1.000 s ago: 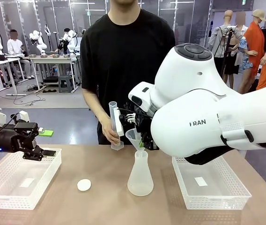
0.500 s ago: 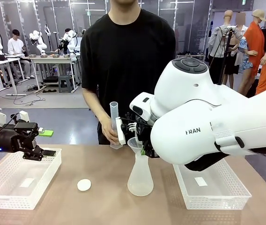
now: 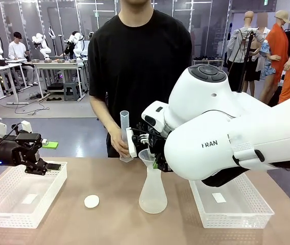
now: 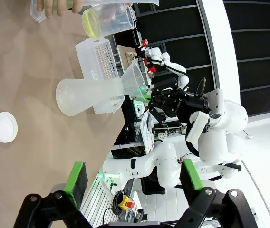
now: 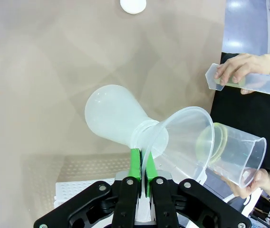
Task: Prepare the solutions needed for the experiment.
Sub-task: Pick up the Plastic Funnel and insert it into the Big flask.
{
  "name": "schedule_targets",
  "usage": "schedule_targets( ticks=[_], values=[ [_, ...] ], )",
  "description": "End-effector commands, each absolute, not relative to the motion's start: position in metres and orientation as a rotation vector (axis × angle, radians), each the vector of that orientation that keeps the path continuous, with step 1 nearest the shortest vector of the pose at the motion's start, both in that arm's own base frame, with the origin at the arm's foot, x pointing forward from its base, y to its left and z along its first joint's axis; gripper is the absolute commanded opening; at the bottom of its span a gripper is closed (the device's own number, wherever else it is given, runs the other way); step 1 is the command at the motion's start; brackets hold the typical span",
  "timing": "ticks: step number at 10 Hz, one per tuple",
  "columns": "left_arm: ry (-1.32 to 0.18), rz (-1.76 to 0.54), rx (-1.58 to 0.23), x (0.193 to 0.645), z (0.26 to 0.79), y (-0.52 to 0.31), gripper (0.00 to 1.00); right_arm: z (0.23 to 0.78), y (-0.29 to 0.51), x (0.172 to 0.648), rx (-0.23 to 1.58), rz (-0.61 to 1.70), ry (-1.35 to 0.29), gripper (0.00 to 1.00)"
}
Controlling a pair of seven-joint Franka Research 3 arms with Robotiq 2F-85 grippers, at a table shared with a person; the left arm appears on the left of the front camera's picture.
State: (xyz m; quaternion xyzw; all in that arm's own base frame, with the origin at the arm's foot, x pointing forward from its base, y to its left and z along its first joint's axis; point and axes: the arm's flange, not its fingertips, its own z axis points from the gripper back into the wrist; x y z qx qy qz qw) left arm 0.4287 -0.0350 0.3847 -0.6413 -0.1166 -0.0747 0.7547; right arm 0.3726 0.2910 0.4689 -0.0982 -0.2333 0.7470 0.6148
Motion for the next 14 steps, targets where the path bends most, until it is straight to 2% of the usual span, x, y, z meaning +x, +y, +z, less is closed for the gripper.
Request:
schedule_targets(
  ticks=[1,4,9,10,11,14],
  values=[
    [-0.264,-0.173,-1.402,0.4289,0.3864,-0.0350,1.00,0.4627,0.2872,0.3748,-0.214,1.724,-0.557,0.04],
    [-0.264,-0.173,-1.402,0.4289,0.3864,-0.0350,1.00,0.4589,0.2863,0.3751,-0.205,1.717,-0.563,0.04],
    [-0.264,-0.173,-1.402,0.4289,0.3864,-0.0350,1.00,0.4605,0.2872,0.3751,-0.207,1.732,-0.541,0.52],
    [-0.264,-0.173,-1.402,0.4289,0.3864,-0.0350,1.00,0.4602,0.2870,0.3740,-0.220,1.750,-0.491,0.35],
    [-0.264,-0.173,-1.402,0.4289,0.3864,-0.0350,1.00,0.4599,0.2886,0.3745,-0.222,1.716,-0.542,0.35],
    [-0.264,-0.173,-1.402,0.4289,0.3864,-0.0350,1.00,0.4599,0.2886,0.3745,-0.222,1.716,-0.542,0.35]
  ],
)
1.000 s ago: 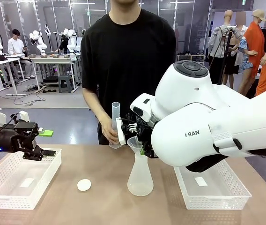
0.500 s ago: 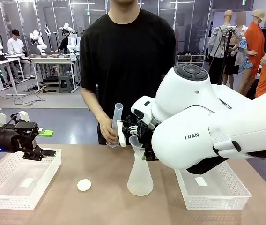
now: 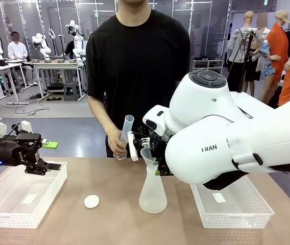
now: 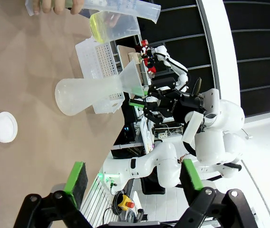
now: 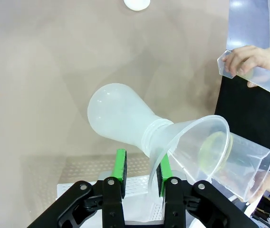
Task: Prepare the solutions needed for the experiment.
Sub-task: Pick up the Plastic Funnel and insert it into the Big flask, then once the solution is in the Big flask , pick up the Plastic Funnel and place it back into the right Organizing basket.
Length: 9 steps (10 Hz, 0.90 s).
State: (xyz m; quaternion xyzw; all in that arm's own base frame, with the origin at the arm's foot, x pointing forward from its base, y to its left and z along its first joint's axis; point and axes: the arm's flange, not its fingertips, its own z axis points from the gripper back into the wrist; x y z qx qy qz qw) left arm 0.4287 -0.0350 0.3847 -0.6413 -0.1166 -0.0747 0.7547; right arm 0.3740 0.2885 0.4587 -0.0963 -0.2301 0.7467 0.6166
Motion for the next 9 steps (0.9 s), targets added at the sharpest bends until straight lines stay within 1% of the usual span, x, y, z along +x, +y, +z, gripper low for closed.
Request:
schedule_targets(
  ticks=[1,8,9],
  values=[
    [-0.264,-0.173,-1.402,0.4289,0.3864,-0.0350,1.00,0.4599,0.2886,0.3745,-0.222,1.716,-0.542,0.35],
    [-0.264,-0.173,-1.402,0.4289,0.3864,-0.0350,1.00,0.4599,0.2886,0.3745,-0.222,1.716,-0.542,0.35],
    [-0.264,-0.173,-1.402,0.4289,0.3864,-0.0350,1.00,0.4587,0.2885,0.3741,-0.222,1.719,-0.530,0.55]
  ],
)
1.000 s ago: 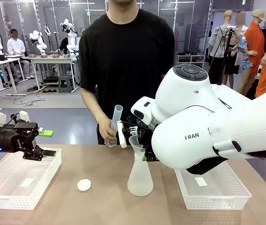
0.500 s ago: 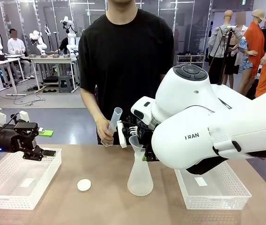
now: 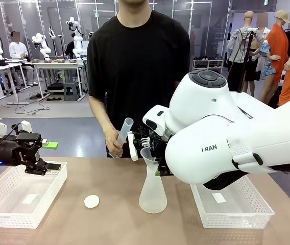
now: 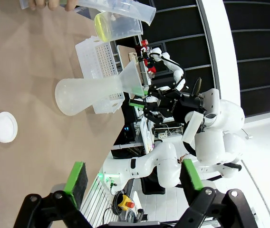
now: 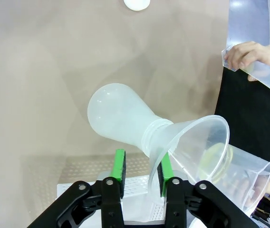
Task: Prepare the solutions needed for the experiment.
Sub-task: Once the solution is in the Big flask , pick up the Plastic Funnel and place it back into the right Organizing basket.
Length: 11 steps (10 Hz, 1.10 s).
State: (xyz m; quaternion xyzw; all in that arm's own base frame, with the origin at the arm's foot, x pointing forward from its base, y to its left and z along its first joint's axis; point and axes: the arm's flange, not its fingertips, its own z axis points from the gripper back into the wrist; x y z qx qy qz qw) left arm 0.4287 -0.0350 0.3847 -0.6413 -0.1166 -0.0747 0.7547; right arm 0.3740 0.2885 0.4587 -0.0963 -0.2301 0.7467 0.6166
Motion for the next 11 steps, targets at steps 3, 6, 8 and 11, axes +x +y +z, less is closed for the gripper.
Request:
schedule_targets(
  ticks=[3,6,8,11],
  values=[
    [-0.264,-0.173,-1.402,0.429,0.386,-0.035,1.00,0.461,0.290,0.374,-0.253,1.701,-0.551,0.59],
    [-0.264,-0.173,-1.402,0.429,0.386,-0.035,1.00,0.472,0.290,0.378,-0.250,1.612,-0.483,0.79],
    [-0.264,-0.173,-1.402,0.429,0.386,-0.035,1.00,0.493,0.285,0.381,-0.196,1.572,-0.512,0.79],
    [-0.264,-0.173,-1.402,0.429,0.386,-0.035,1.00,0.520,0.267,0.389,-0.084,1.498,-0.571,0.79]
  ],
)
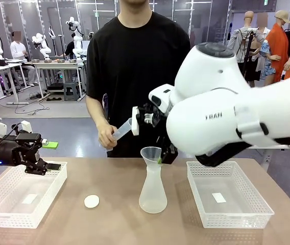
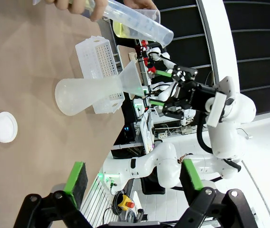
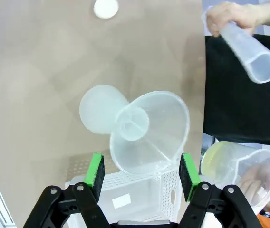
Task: Prepare the solutions needed for the experiment.
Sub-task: Once the solution is in the Big flask , pick up the Plastic Funnel and place it back into the right Organizing basket.
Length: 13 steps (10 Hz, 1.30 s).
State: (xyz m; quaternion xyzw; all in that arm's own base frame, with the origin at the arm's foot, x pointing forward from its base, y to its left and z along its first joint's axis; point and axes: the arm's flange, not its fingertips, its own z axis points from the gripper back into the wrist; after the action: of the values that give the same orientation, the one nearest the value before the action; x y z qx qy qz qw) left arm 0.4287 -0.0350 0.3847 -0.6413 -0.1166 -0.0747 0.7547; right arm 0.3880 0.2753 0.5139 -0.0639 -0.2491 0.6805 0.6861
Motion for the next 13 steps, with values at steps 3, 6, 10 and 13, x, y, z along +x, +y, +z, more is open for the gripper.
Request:
schedule_targets(
  ticks=[3,6,10,13],
  values=[
    [-0.264,-0.173,-1.402,0.429,0.386,-0.035,1.00,0.543,0.231,0.396,-0.091,1.399,-0.516,0.79],
    [-0.264,-0.173,-1.402,0.429,0.386,-0.035,1.00,0.559,0.175,0.391,-0.088,1.160,-0.447,0.79],
    [-0.264,-0.173,-1.402,0.429,0.386,-0.035,1.00,0.551,0.110,0.371,-0.024,0.764,-0.346,0.79],
    [-0.264,-0.173,-1.402,0.429,0.386,-0.035,1.00,0.546,0.106,0.356,-0.110,0.734,-0.380,0.79]
  ],
)
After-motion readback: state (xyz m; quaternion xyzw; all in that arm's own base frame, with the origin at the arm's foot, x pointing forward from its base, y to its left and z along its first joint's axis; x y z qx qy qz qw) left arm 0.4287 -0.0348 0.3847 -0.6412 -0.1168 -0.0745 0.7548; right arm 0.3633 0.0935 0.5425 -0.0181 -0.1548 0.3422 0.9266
